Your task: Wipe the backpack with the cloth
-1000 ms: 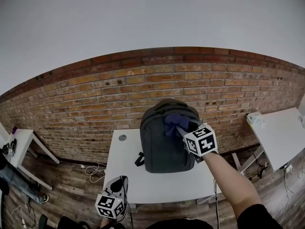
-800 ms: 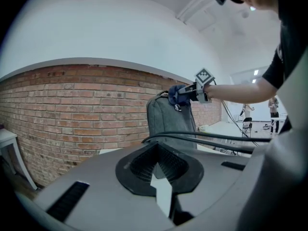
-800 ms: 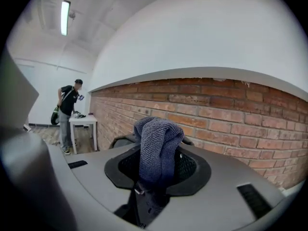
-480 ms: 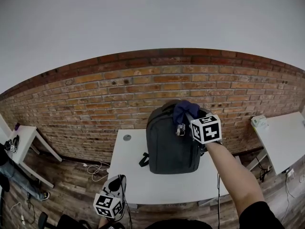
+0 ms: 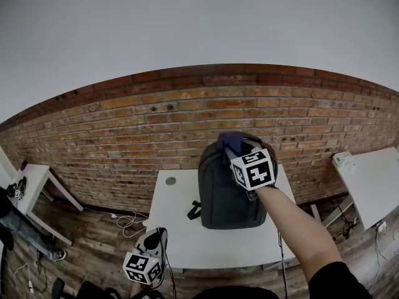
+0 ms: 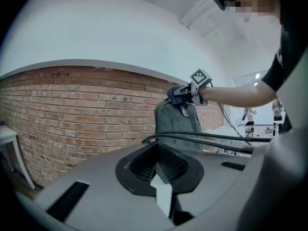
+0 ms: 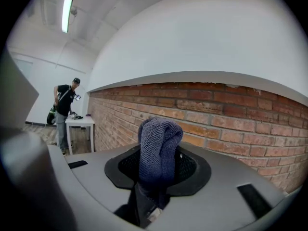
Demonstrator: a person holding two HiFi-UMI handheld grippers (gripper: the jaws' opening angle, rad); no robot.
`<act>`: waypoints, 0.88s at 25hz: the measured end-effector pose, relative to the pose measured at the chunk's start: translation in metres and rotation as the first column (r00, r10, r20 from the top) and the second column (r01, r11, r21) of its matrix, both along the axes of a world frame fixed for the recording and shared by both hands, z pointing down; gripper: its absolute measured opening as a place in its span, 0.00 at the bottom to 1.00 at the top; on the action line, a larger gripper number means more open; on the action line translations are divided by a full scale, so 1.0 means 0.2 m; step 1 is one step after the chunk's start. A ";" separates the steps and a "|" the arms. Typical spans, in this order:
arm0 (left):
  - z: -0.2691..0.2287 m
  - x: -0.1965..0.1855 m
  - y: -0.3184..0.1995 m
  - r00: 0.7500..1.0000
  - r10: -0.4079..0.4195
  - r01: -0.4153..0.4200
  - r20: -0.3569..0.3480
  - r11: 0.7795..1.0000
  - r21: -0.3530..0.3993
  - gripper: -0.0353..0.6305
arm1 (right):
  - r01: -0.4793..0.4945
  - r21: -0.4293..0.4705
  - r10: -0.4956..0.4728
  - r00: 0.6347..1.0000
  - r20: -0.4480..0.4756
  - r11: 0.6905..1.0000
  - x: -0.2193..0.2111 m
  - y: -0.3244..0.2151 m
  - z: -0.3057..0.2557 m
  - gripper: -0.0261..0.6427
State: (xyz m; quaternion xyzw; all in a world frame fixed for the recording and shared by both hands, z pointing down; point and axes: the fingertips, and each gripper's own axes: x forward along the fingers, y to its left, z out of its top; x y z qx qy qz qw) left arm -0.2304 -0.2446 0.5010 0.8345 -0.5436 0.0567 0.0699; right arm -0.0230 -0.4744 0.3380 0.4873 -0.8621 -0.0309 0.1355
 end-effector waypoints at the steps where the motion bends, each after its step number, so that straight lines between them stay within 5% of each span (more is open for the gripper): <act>1: 0.00 -0.02 0.00 1.000 -0.005 0.005 -0.012 1.000 -0.004 0.05 | 0.008 0.002 -0.008 1.000 0.003 1.000 -0.04 0.00 -0.01 0.21; 11: 0.03 -0.23 0.05 0.997 -0.067 0.067 -0.025 0.997 -0.026 0.05 | 0.086 -0.037 -0.084 0.995 0.051 0.996 -0.47 0.04 0.05 0.21; 22: 0.07 -0.29 0.13 0.998 -0.068 0.068 -0.002 0.997 -0.040 0.05 | 0.103 -0.142 -0.097 0.994 0.046 0.984 -0.69 0.21 0.44 0.21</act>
